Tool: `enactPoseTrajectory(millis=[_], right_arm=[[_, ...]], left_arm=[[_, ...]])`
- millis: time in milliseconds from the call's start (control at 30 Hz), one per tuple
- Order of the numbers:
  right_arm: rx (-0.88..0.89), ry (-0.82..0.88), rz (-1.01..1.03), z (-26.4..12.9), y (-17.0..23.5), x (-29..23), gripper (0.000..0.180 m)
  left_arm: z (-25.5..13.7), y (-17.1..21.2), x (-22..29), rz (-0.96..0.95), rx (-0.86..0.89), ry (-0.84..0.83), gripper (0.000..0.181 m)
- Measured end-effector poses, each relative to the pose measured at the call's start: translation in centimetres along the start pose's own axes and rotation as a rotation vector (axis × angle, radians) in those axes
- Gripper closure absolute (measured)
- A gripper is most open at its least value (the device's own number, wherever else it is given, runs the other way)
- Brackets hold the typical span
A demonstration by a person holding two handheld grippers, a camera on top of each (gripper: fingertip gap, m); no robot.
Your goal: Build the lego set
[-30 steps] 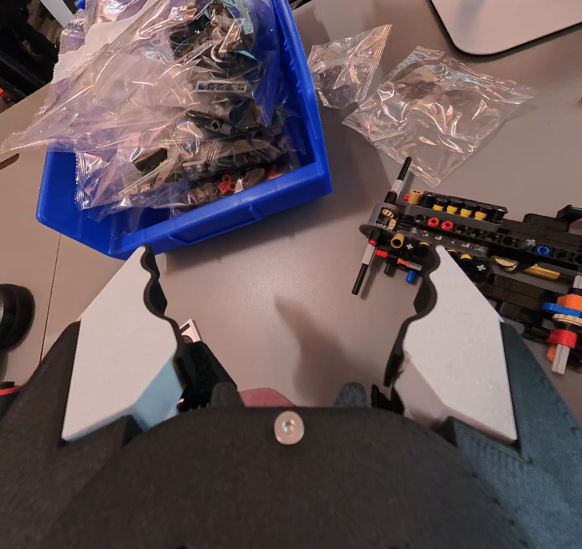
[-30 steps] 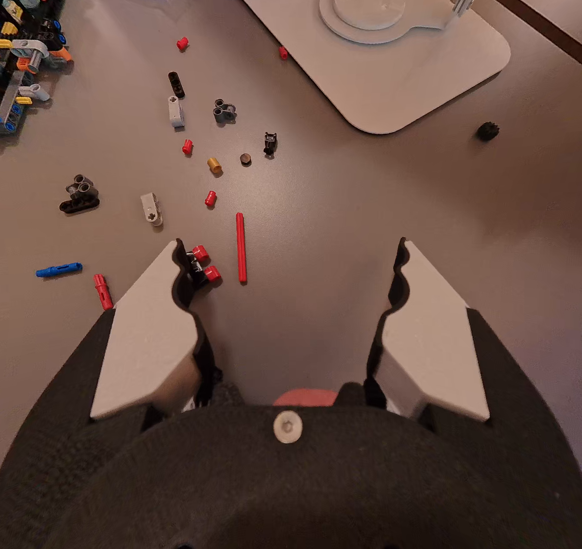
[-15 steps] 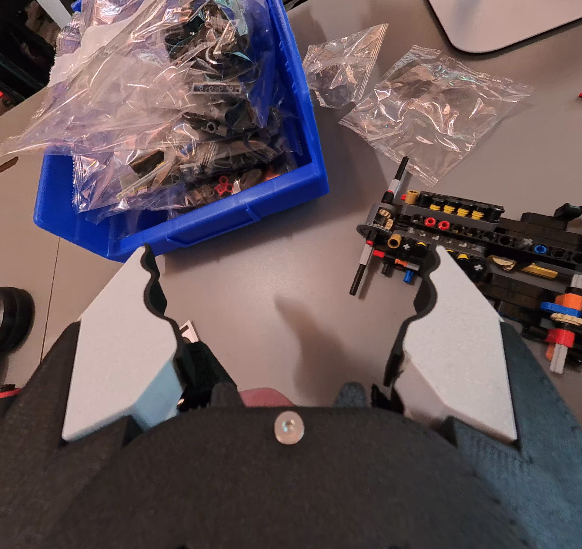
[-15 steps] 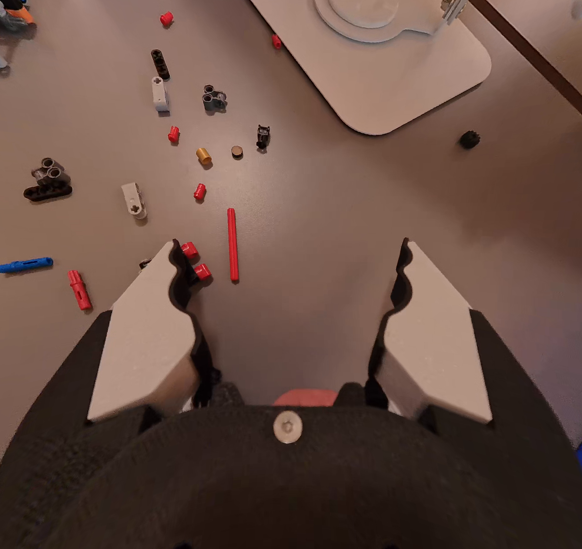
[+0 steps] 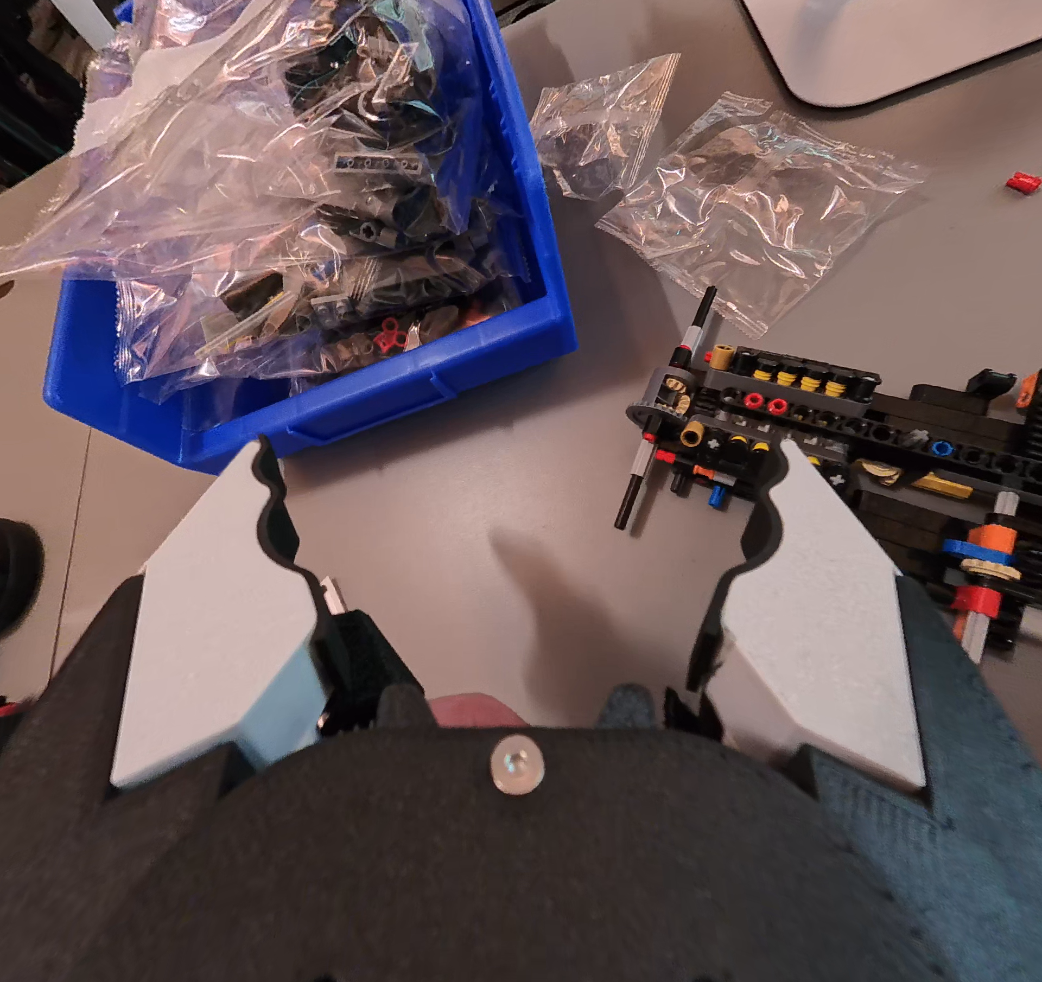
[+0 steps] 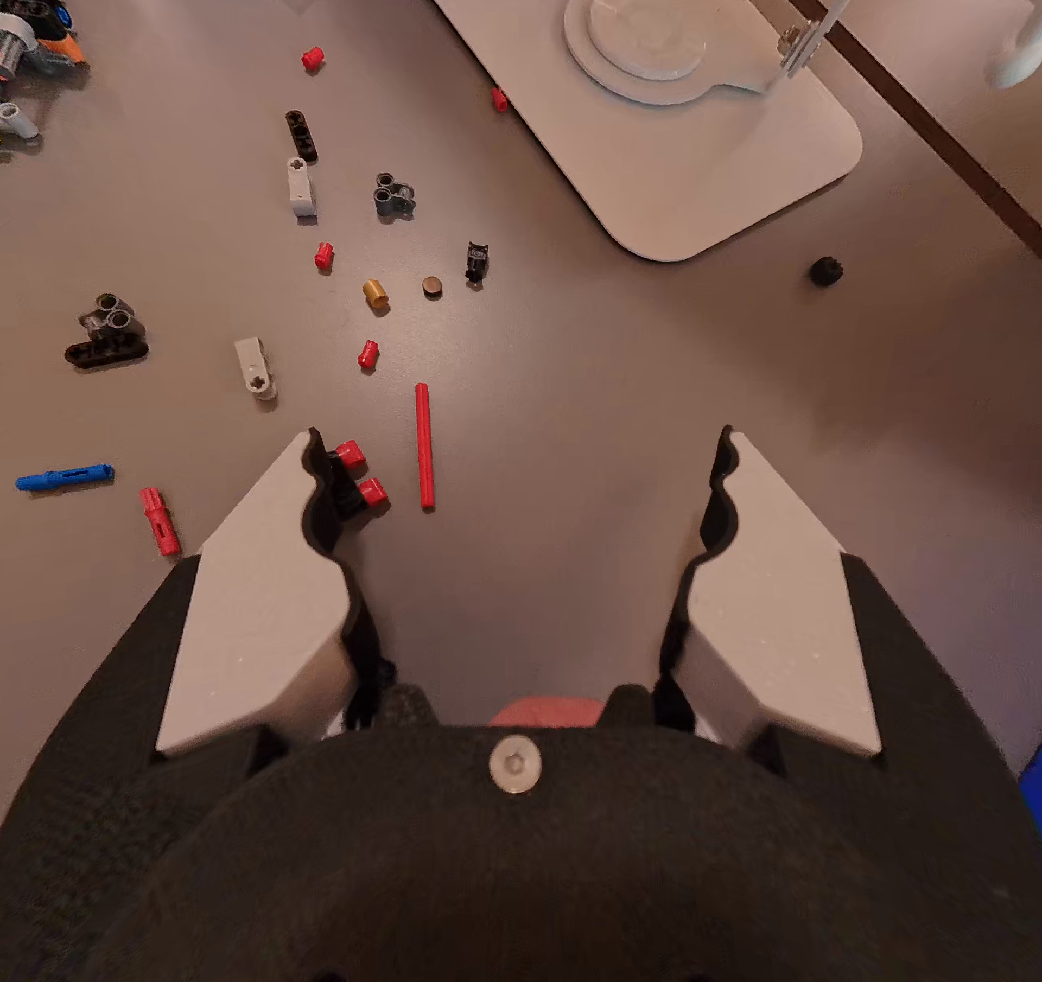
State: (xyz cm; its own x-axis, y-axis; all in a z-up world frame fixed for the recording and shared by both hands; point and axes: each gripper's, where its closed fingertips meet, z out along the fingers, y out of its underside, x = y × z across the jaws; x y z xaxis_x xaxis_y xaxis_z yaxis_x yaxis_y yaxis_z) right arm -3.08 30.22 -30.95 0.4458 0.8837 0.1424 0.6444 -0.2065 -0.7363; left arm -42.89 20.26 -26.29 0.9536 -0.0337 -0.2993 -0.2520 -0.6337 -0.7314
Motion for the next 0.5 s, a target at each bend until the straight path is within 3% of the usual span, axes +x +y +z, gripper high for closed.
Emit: enactPoseTrajectory(millis=[133, 267, 500], right_arm=[[0.013, 0.005, -0.039, -0.3, -0.6, -0.5, 0.057], [0.033, 0.01, -0.051, -0.7, -1.2, -0.6, 0.075], [0.041, 0.022, -0.04, -1.0, -1.4, -0.3, 0.067]], left_arm=[[0.0, 0.1, 0.1, -0.018, 0.008, 0.019, 0.026], [0.1, 0.0, 0.6, -0.015, 0.017, 0.049, 0.034], [-0.1, -0.6, 1.5, -0.06, 0.043, 0.111, 0.038]])
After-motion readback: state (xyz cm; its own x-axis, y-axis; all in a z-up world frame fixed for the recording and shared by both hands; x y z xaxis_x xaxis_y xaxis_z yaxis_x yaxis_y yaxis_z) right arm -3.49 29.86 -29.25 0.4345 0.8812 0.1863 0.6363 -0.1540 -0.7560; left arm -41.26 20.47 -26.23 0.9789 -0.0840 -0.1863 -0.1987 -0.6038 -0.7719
